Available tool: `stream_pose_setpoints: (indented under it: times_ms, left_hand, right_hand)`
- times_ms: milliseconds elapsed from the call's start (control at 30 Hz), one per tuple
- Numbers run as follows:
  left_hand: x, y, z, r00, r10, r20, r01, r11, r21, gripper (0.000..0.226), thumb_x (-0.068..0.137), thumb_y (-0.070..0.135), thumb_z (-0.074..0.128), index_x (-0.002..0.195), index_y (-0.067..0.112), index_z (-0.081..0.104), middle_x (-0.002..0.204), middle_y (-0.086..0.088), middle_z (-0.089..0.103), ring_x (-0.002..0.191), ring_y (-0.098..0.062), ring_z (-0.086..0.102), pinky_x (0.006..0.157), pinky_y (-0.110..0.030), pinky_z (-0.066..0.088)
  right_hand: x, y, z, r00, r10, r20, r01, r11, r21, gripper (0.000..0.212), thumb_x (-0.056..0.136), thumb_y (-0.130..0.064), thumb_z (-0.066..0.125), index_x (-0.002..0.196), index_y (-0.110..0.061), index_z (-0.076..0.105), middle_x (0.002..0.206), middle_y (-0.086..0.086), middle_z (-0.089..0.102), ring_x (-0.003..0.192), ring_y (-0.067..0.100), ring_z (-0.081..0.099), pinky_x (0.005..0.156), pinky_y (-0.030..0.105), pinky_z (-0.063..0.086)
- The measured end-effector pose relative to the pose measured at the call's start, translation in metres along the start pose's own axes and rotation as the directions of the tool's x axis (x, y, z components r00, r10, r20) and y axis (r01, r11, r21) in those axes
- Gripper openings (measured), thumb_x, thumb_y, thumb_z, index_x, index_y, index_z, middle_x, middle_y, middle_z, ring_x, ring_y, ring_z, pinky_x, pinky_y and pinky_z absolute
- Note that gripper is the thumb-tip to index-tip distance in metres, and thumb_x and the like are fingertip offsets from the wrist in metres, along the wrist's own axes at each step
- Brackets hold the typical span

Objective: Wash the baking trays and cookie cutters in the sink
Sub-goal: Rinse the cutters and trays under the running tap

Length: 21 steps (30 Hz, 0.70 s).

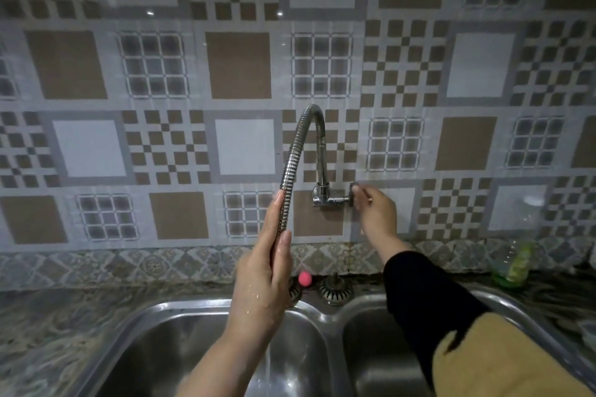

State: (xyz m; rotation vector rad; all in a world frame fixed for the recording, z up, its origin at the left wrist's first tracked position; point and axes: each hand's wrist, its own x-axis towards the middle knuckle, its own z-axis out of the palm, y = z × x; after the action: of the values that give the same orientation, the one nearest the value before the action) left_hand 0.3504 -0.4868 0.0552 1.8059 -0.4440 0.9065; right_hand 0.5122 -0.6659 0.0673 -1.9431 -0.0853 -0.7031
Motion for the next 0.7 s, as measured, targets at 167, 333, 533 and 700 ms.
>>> stream_pose_setpoints:
  times_ms: [167,333,533,700]
  left_hand:
    - [0.001,-0.003,0.001,1.000,0.023,0.009,-0.023,0.999,-0.040,0.053,0.094,0.036,0.038,0.134,0.068,0.023,0.072,0.002,0.065,0.047,0.000,0.034,0.050,-0.015,0.036]
    - [0.000,-0.001,-0.002,1.000,-0.004,0.028,0.006,0.998,-0.058,0.052,0.094,0.038,0.036,0.133,0.070,0.021,0.086,-0.001,0.070,0.049,0.001,0.038,0.047,-0.017,0.038]
    - [-0.005,0.005,-0.001,0.996,-0.070,0.051,0.072,0.997,-0.023,0.057,0.100,0.026,0.040,0.140,0.059,0.017,0.106,-0.006,0.069,0.043,0.001,0.042,0.048,-0.009,0.036]
    - [-0.047,0.000,0.001,0.929,-0.370,0.029,0.371,0.925,-0.082,0.048,0.096,0.018,0.052,0.136,0.041,0.038,0.074,0.008,0.063,0.053,-0.007,0.057,0.051,-0.034,0.054]
  right_hand:
    - [0.029,-0.013,0.011,0.993,0.117,-0.018,-0.118,0.983,-0.142,0.035,0.098,-0.036,0.046,0.101,-0.012,0.072,0.097,0.005,0.069,0.090,0.023,0.062,0.075,0.024,0.041]
    - [0.025,-0.020,0.004,0.990,0.132,0.053,-0.120,0.973,-0.196,0.028,0.098,-0.033,0.048,0.102,-0.013,0.067,0.103,0.009,0.068,0.087,0.023,0.058,0.074,0.026,0.039]
    - [-0.013,-0.032,-0.022,0.971,0.150,0.186,-0.099,0.961,-0.258,0.047,0.095,-0.044,0.050,0.135,-0.018,0.049,0.125,0.008,0.060,0.112,0.027,0.057,0.089,0.033,0.046]
    - [-0.072,-0.031,-0.064,0.913,0.251,0.323,-0.157,0.944,-0.292,0.043,0.092,-0.048,0.052,0.125,-0.020,0.056,0.117,0.003,0.062,0.107,0.025,0.061,0.093,0.045,0.051]
